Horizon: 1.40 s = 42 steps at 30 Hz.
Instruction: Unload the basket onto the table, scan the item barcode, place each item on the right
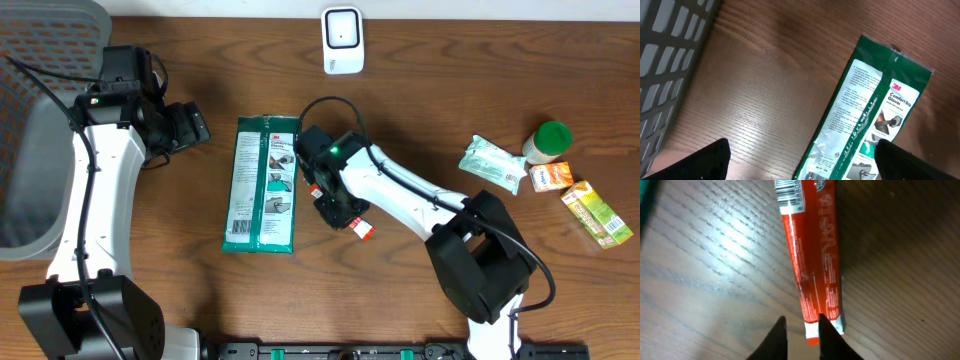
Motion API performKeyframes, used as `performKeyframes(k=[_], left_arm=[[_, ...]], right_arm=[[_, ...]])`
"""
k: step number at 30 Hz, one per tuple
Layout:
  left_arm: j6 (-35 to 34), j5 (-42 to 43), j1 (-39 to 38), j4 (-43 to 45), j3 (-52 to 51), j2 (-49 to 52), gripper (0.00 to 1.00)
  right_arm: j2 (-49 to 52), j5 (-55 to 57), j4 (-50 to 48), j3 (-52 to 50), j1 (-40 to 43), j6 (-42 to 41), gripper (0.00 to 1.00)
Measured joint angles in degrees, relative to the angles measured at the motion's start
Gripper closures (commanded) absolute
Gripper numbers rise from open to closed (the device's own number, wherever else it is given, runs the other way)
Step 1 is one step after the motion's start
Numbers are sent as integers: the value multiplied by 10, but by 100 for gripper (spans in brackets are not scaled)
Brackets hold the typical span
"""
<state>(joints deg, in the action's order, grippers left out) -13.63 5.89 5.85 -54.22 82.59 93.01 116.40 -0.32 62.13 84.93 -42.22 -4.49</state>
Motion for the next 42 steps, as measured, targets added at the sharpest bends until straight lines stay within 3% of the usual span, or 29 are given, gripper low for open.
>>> performKeyframes(k=[21, 27, 42], left_arm=[[0, 0, 0, 0, 0, 0, 8], [0, 0, 0, 0, 0, 0, 8], [0, 0, 0, 0, 0, 0, 8]], right_arm=[[0, 12, 0, 0, 0, 0, 85], [0, 12, -1, -6, 0, -1, 81], [-12, 30, -77, -85, 0, -3, 78]])
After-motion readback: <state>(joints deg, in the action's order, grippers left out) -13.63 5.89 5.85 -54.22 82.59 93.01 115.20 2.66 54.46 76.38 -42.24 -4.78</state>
